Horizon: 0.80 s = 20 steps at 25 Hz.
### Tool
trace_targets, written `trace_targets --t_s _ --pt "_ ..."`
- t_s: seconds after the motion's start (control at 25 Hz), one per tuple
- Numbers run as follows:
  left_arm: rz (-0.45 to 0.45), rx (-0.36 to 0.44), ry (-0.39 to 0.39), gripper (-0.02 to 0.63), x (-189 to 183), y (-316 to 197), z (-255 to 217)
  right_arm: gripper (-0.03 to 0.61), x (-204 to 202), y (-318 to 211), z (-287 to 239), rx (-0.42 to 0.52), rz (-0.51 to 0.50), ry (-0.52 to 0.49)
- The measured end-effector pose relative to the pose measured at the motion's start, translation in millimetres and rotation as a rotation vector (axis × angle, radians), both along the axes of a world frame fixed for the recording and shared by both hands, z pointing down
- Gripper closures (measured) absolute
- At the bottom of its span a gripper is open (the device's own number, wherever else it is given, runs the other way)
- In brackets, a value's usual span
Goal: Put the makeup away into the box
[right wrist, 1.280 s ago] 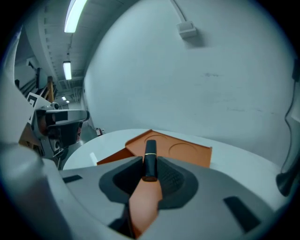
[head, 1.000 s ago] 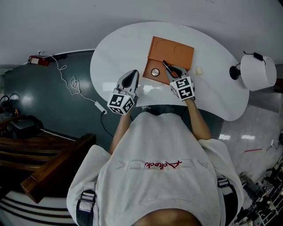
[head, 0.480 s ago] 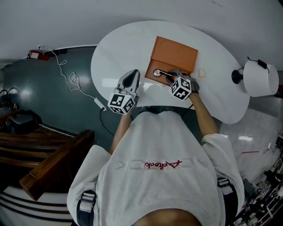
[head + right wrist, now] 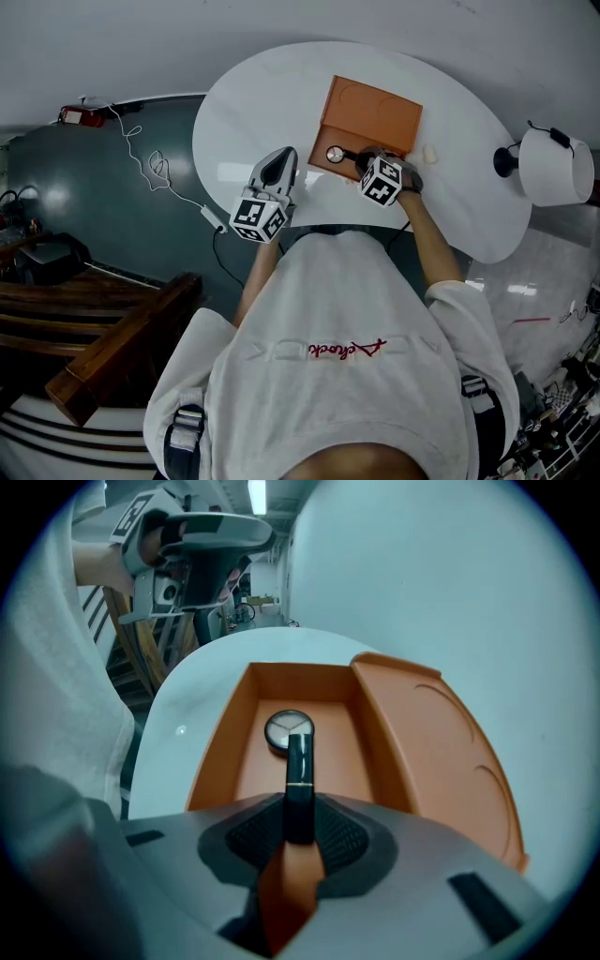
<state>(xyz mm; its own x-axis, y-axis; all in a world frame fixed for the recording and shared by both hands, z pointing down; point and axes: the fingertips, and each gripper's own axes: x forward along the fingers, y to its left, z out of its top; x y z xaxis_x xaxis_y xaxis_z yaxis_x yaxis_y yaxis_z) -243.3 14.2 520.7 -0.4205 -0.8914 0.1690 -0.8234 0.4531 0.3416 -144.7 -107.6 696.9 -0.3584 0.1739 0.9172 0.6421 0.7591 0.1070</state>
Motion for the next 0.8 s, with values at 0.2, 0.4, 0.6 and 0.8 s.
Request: trace_targets --t_s 0.2,0.4,0.6,0.8 --pt "0.007 0.001 -0.002 0.601 -1 -1 -1 0.469 1 1 2 0.011 -0.011 0.006" --pt "0.014 0.004 -0.009 0.601 -2 -1 -4 0.374 -2 -1 -1 0.01 -0.003 -0.009" --pt "0.033 0.011 -0.016 0.601 -3 -5 -7 0.371 -5 3 -15 0.0 0.012 -0.076" --pt "0.068 0.019 -0.025 0.601 2 -15 -10 0.405 -9 2 -37 -0.007 0.059 -0.177"
